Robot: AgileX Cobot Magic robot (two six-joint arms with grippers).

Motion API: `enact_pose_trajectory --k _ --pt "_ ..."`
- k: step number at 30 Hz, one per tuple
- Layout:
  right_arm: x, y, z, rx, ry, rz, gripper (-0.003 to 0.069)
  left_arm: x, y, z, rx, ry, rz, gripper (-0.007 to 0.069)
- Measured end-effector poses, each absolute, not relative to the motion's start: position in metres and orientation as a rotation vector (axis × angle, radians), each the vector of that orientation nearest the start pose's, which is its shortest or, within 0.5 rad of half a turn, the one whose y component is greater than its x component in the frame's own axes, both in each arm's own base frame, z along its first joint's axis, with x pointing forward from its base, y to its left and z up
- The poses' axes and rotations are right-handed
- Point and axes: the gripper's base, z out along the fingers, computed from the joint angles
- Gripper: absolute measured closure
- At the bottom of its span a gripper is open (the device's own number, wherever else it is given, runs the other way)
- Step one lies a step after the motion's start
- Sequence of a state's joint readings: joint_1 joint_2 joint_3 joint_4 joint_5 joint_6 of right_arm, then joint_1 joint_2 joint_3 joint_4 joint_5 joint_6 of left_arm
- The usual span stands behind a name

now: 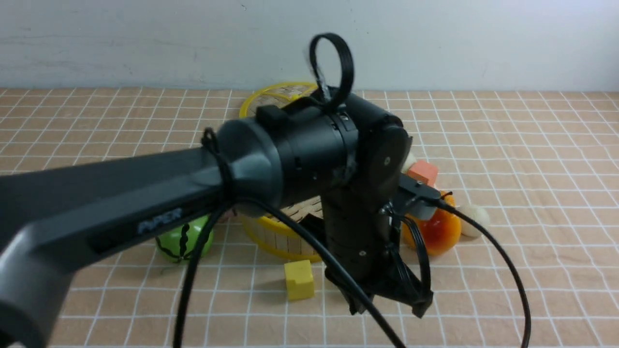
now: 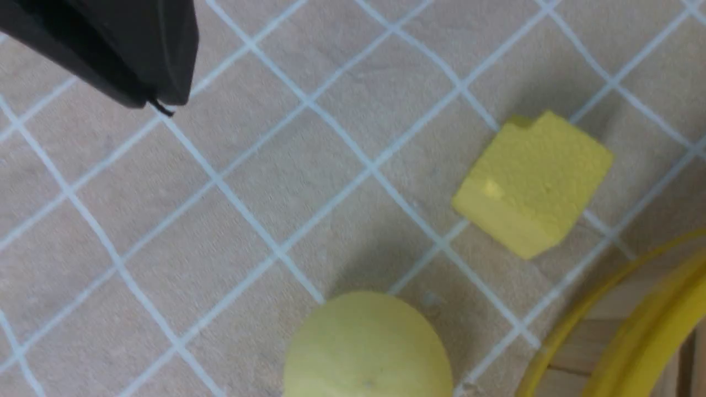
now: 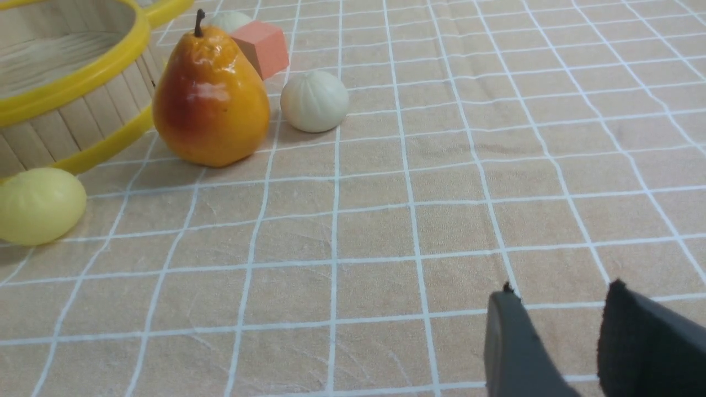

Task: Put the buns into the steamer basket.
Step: Use the right arm to grab a steamed stuffed bun

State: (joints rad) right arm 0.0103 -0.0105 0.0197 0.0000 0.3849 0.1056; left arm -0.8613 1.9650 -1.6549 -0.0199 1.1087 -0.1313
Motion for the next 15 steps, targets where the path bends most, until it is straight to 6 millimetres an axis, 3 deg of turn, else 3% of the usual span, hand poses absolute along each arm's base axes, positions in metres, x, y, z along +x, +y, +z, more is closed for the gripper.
enact_pose_trajectory --k 8,12,15 --pt "0.052 0.001 0.173 0.09 1.876 0.08 0.0419 0.292 -0.33 0.235 1.041 2.69 -0.129 0.0431" --pt "0.052 0.001 0.173 0.09 1.876 0.08 0.0419 0.295 -0.329 0.24 1.048 2.684 -0.091 0.04" --pt "0.052 0.001 0.173 0.09 1.876 0.08 0.0419 0.29 -0.324 0.251 1.022 2.713 -0.077 0.0435"
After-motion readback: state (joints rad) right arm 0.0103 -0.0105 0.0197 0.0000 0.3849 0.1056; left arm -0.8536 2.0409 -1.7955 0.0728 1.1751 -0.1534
